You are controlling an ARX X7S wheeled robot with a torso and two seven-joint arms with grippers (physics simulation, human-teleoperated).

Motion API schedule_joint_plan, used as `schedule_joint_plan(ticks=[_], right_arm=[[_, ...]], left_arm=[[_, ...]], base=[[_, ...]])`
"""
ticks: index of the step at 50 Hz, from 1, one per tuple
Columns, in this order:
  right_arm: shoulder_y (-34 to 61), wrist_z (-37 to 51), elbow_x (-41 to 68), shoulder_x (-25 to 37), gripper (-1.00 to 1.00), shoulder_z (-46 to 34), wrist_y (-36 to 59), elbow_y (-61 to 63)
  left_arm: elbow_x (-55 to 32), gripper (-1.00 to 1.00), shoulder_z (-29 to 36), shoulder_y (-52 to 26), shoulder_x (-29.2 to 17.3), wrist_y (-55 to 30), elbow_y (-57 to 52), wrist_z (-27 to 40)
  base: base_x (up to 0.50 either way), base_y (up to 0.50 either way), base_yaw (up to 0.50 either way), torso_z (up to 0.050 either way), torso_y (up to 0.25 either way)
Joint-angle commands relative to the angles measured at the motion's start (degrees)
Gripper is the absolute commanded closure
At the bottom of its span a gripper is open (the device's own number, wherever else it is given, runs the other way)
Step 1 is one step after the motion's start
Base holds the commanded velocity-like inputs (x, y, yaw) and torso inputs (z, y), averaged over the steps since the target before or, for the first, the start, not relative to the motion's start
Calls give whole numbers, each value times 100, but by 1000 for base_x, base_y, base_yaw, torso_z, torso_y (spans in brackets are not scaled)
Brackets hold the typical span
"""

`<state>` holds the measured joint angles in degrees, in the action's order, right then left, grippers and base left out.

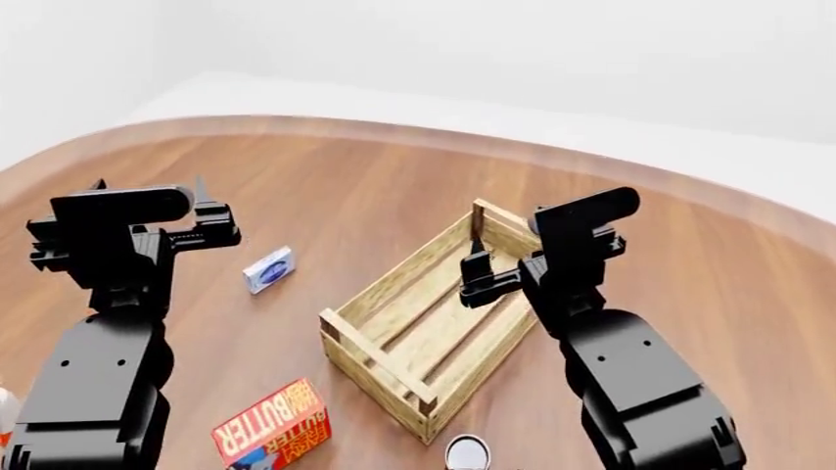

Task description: Pick up the ketchup, and put it in the wooden tray.

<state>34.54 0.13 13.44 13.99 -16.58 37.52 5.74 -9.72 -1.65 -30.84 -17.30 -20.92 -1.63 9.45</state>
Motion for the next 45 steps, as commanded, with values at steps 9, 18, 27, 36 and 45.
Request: schedule_joint_plan(ticks=[9, 18, 27, 36, 45], right_arm=[[-97, 137, 42, 55, -100, 51, 44, 155], [-166, 180, 74, 84, -100, 110, -21, 141], [-197, 202, 79, 121, -100, 147, -125, 46], [-249, 250, 91, 160, -100, 188, -179, 79], [-250, 362, 95, 216, -100, 230, -43, 284]], left_arm=[[-75, -100, 37, 37, -22, 40, -45, -37], [-203, -100, -19, 203, -136, -107, -394, -112], [-178, -100, -260, 317, -367, -69, -292, -49], [-337, -100, -728, 883, -572, -193, -674, 44], [-357, -100, -1192, 1561, -668, 207, -447, 66]], base=[[0, 0, 0, 0, 0], [0, 0, 0, 0, 0], [0, 0, 0, 0, 0], [0, 0, 0, 0, 0], [0, 0, 0, 0, 0]])
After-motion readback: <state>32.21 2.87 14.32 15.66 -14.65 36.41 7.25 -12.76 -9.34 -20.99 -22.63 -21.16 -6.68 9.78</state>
